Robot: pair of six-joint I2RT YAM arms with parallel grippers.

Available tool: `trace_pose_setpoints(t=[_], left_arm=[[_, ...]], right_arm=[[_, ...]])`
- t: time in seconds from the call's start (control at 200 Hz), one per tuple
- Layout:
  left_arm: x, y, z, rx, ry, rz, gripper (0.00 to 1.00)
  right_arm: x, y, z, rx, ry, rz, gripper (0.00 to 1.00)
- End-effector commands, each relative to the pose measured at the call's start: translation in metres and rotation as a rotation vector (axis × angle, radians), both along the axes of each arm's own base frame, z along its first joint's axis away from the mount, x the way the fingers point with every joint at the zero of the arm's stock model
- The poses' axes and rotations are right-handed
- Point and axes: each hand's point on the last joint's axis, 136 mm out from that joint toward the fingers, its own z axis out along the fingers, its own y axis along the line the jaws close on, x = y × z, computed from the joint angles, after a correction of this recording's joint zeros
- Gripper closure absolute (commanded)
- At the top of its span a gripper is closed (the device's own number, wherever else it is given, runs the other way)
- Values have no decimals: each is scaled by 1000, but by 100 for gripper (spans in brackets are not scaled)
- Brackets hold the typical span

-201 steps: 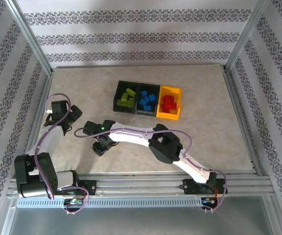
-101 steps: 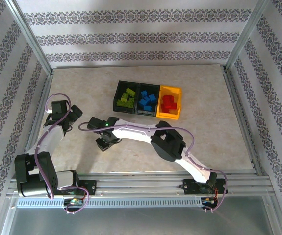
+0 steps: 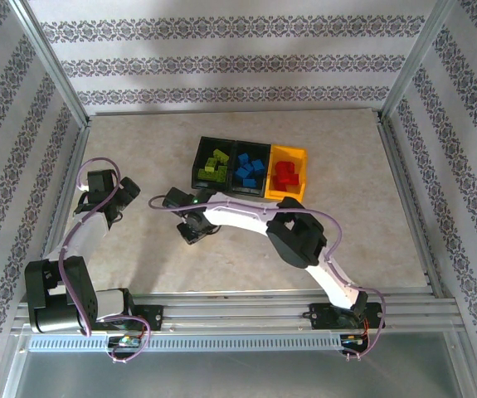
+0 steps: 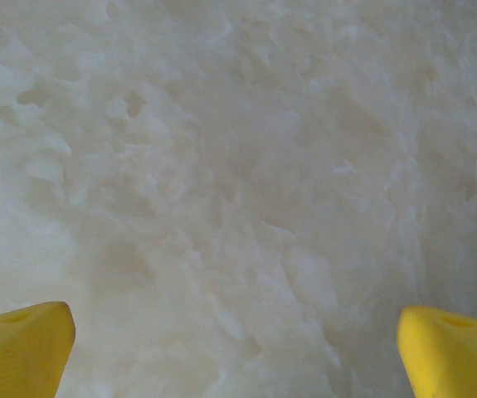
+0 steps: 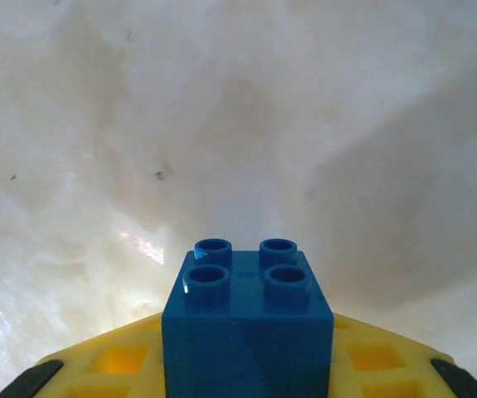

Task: Sort the legos into containers by color
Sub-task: Pick up the lego from the bottom-left of the table, then place the lego in the container.

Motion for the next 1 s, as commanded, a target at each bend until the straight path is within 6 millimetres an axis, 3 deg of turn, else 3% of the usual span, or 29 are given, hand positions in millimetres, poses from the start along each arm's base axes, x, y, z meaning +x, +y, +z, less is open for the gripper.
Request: trace_pose_setpoints(t=[0.0,0.235,0.52,0.745,0.994], left_arm=[[1,2,1,-3,-21,0,0],[1,-2,5,-7,-37,-26,0],[2,-7,10,-11,-53,-54,0],[6,-22,14,-13,-68,-104,0],[12,-36,15,-19,-70,-147,0]], right_arm=[[19,-19,39,12,-90,-46,75],[61,-65,71,-6,-193,-139,76],[122,-131,95,-33,-282,-285,76],[158,-168,97,-45,-309,-370,75],[182,-187,89,-96,-336,-396,72]])
